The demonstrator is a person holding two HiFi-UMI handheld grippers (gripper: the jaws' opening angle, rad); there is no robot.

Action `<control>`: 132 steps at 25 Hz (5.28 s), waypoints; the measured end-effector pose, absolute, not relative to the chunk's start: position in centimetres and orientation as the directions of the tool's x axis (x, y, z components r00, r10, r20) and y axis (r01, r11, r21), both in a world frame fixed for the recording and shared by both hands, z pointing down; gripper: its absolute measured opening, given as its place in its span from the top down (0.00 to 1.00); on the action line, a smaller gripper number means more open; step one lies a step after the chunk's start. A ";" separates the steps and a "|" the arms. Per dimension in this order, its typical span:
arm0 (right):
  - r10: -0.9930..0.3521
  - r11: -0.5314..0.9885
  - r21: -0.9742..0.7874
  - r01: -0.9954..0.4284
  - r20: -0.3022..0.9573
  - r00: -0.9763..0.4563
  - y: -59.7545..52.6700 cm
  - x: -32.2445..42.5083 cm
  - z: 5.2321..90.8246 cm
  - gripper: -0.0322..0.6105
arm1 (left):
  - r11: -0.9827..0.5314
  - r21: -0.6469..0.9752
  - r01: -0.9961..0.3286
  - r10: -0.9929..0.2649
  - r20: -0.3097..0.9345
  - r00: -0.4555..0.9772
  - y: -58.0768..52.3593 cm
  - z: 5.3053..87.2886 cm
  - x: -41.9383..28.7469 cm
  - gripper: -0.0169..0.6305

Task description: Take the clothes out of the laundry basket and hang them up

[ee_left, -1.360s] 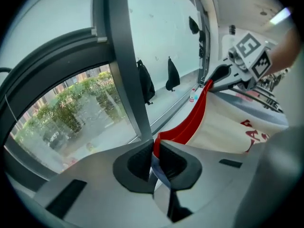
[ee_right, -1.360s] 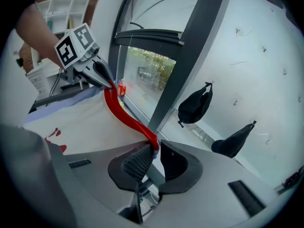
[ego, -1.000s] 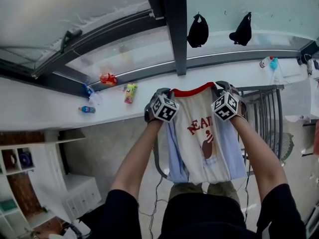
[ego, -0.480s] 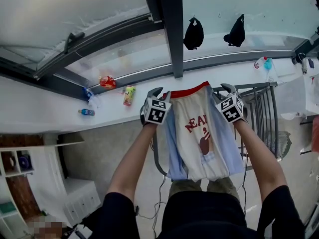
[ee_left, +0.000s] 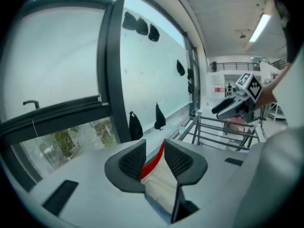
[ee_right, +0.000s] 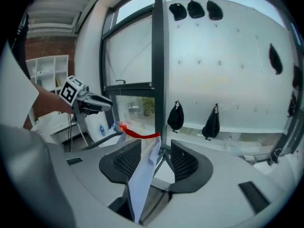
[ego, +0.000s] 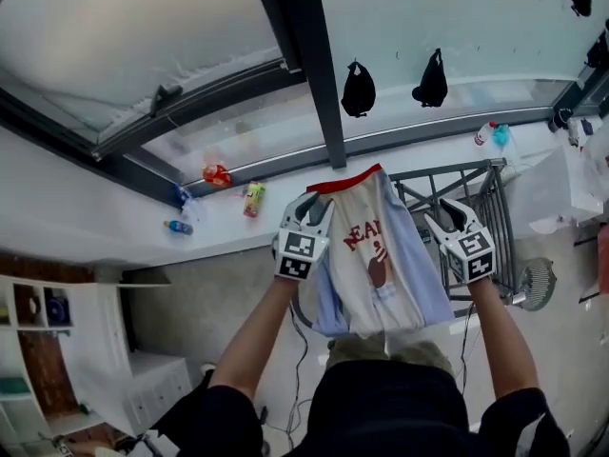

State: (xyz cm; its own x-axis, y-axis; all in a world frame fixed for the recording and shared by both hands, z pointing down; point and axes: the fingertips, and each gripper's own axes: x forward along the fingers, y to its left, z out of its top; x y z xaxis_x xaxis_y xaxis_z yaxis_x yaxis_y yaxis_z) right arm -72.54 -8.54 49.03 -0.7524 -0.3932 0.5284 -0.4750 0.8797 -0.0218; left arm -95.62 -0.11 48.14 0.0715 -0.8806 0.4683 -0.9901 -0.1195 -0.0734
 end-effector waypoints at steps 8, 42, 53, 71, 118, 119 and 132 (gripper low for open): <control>-0.566 0.727 -0.236 -0.645 0.328 -0.757 -2.8 -54.6 41.8 0.94 | -0.229 0.087 -0.970 -0.898 0.365 0.245 5.7 41.7 -79.8 0.94; -0.944 -0.048 -0.283 -0.958 0.326 -0.049 15.8 10.5 45.4 0.95 | -0.864 0.316 -0.391 -0.240 0.424 0.873 -0.2 50.8 -1.6 0.96; -0.929 -0.164 -0.268 -0.949 0.366 0.057 -1.7 23.2 46.4 0.95 | -0.888 0.340 -0.310 -0.113 0.491 0.864 -14.6 56.2 11.9 0.96; -0.871 -0.268 -0.367 -0.890 0.487 0.062 -9.6 34.3 62.8 0.95 | -0.862 0.453 -0.227 0.199 0.715 0.670 -16.5 89.3 25.5 0.96; -0.806 -0.197 -0.354 -0.914 0.590 -0.055 -12.2 45.1 97.8 0.95 | -0.834 0.496 -0.242 0.434 0.861 0.266 -11.8 134.3 30.0 0.95; -0.810 -0.191 -0.358 -0.914 0.583 -0.059 -12.7 44.9 96.8 0.95 | -0.829 0.506 -0.238 0.444 0.854 0.271 -11.2 132.7 29.4 0.95; -0.820 -0.232 -0.355 -0.906 0.572 -0.015 -13.1 44.0 85.6 0.95 | -0.791 0.472 -0.389 0.264 0.837 0.479 -14.5 108.4 22.6 0.96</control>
